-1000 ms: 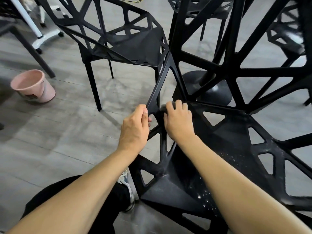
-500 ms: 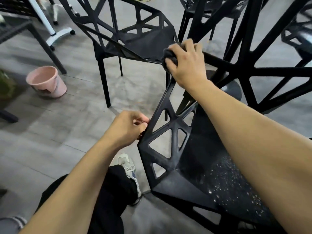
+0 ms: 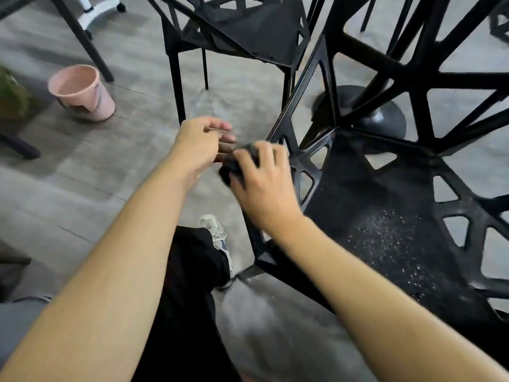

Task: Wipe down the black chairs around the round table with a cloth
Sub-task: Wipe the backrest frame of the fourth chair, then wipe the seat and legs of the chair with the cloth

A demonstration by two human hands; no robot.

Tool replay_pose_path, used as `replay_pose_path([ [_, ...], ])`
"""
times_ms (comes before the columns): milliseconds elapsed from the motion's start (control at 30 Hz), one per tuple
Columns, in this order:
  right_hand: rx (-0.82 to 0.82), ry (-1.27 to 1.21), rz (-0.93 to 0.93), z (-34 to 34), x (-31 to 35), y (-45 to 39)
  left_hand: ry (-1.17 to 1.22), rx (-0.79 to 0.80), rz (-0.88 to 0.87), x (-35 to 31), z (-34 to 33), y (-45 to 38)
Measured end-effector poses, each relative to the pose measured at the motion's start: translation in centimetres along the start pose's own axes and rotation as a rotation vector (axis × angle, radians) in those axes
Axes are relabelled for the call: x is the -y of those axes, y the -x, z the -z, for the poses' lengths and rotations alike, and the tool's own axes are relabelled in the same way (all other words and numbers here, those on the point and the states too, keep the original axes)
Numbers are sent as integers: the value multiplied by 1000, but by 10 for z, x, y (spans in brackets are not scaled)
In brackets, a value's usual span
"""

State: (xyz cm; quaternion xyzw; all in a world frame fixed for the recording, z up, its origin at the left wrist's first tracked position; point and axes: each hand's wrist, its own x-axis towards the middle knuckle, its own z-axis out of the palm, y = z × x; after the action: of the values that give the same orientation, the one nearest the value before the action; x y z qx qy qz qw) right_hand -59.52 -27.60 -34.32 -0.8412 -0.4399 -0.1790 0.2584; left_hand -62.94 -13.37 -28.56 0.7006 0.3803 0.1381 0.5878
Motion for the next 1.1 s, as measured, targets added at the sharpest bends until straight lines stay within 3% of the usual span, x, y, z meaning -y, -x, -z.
replay_pose_path([
  [200,-14,-86,36,-2,6,22,-50,12,-42,6,-3,6],
  [367,-22,-227,-306,-4,13,13,-207,70,-194,12,-12,10],
  [567,143,-64,-135,16,24,87,-307,133,-218,14,-21,14],
  [733,159,38,-131,20,20,118,-431,104,-279,13,-29,17],
  [933,61,102,-484,9,29,101,-519,51,-294,9,-30,20],
  [1100,-38,147,-560,-5,30,89,-546,22,-318,6,-33,20],
])
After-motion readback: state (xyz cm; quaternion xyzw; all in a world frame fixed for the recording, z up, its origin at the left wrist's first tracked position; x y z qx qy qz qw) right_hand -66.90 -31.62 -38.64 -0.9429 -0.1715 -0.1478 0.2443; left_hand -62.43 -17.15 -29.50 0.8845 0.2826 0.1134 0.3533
